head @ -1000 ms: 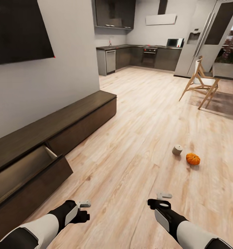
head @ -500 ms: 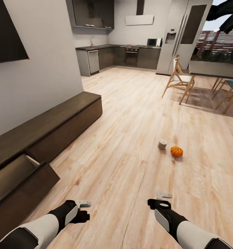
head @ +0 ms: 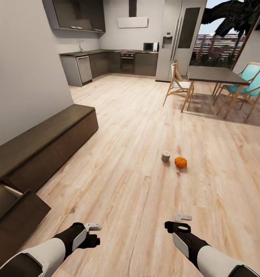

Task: Place each of the two pumpkins and all three candles from the living room inside a cabinet in the living room (use any cabinet), then make sure every cabinet is closed, and position the cauldron so it is next to a table in the living room.

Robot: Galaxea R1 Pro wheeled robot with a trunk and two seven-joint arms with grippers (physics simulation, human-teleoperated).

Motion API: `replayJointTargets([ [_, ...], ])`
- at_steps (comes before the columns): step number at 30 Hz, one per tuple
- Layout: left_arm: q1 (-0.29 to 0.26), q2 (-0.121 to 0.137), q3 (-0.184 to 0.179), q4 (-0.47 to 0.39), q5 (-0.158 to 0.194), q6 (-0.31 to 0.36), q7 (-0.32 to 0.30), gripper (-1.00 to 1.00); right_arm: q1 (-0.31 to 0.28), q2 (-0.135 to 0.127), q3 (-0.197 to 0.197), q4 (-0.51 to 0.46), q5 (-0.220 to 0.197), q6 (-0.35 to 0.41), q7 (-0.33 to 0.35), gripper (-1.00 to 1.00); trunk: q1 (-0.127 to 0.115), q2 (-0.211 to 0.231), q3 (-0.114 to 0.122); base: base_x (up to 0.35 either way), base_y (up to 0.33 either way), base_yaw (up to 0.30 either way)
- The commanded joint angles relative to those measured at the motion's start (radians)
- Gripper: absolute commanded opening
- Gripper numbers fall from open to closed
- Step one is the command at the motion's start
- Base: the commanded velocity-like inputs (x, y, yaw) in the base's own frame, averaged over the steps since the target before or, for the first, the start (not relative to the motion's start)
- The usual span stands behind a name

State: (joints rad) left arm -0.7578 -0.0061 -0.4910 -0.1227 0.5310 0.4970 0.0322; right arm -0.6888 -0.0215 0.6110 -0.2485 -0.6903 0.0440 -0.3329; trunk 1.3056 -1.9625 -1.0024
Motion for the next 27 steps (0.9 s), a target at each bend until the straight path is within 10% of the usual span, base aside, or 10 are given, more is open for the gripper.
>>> replayJointTargets([
  [1,0.0,0.0,0.0,0.0,0.0,0.0,0.0,1.0,0.0,0.0,0.0,0.001,0.0,0.0,0.0,1.0,0.0,0.0,0.0,0.0,0.0,-0.282],
  [27,0.0,0.001,0.002,0.0,-0.002,0.0,-0.002,1.0,0.0,0.0,0.0,0.003,-0.001,0.0,0.002,1.0,0.0,0.0,-0.01,0.055,0.0,-0.184],
])
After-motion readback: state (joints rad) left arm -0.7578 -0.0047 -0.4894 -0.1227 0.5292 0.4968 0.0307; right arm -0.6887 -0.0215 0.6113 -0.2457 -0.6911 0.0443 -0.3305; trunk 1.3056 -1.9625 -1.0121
